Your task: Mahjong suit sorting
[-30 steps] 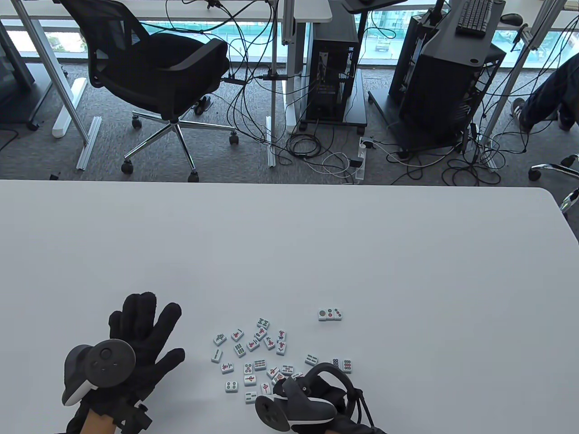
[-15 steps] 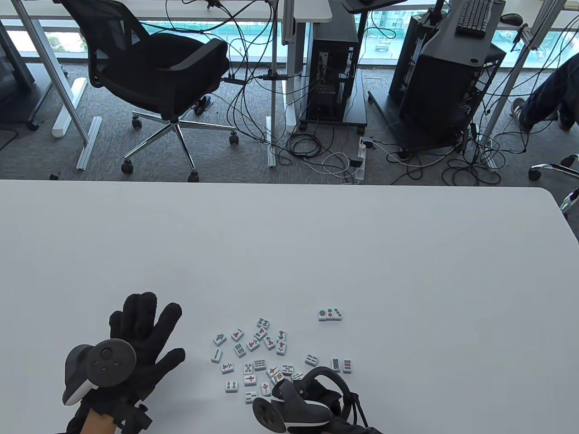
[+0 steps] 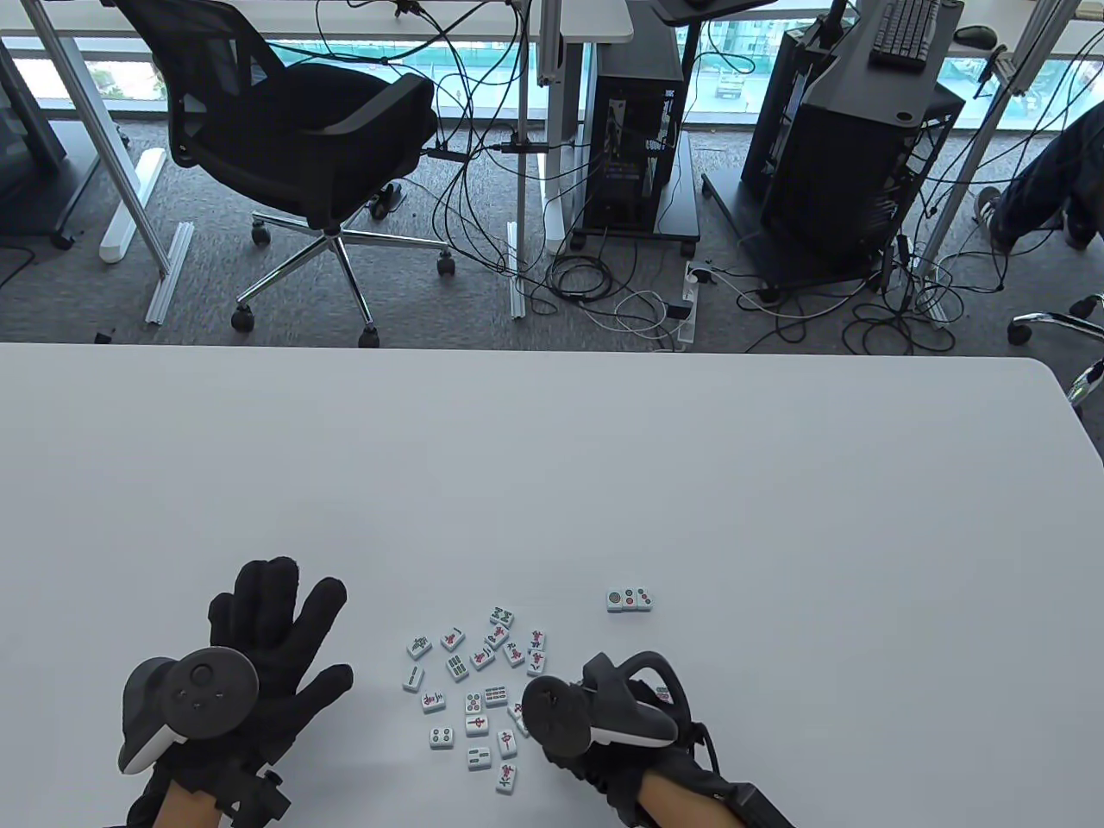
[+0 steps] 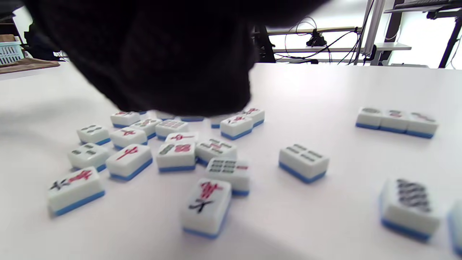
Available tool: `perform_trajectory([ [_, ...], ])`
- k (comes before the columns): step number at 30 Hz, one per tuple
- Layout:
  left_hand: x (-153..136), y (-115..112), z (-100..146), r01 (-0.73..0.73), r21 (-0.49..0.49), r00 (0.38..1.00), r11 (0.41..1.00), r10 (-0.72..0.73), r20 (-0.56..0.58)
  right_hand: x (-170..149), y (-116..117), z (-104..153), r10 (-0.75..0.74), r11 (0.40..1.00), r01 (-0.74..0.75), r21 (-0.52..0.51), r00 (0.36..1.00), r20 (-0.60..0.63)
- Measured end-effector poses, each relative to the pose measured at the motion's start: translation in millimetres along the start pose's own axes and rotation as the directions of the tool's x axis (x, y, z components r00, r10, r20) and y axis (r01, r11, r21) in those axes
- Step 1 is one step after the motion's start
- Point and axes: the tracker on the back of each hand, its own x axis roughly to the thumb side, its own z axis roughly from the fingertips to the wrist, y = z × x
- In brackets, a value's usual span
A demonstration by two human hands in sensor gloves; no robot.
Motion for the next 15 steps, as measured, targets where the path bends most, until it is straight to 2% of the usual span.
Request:
perform_trajectory([
  [4, -0.1, 0.6, 0.3, -0.001, 0.003, 1.0, 1.0, 0.001, -0.001, -26.1, -27.6, -1.1, 0.047, 0.995, -0.052, -0.087, 0.997, -0.057],
  [7, -0.4, 1.0, 0.5, -0.003, 0.005, 1.0, 1.0, 0.003, -0.002, -47.7, -35.8, -3.2, 0.063, 0.991, -0.076, -0.112, 0.991, -0.114],
  [10, -0.4, 1.1, 0.5, -0.003, 0.006, 1.0, 1.0, 0.003, -0.001, -65.4, -28.6, -6.1, 0.082, 0.991, -0.097, -0.087, 0.985, -0.154],
  [15, -0.7, 1.4, 0.5, -0.006, 0.008, 1.0, 1.0, 0.006, 0.0, -91.7, 3.5, -12.9, 0.15, 0.988, -0.152, 0.003, 0.97, -0.194],
])
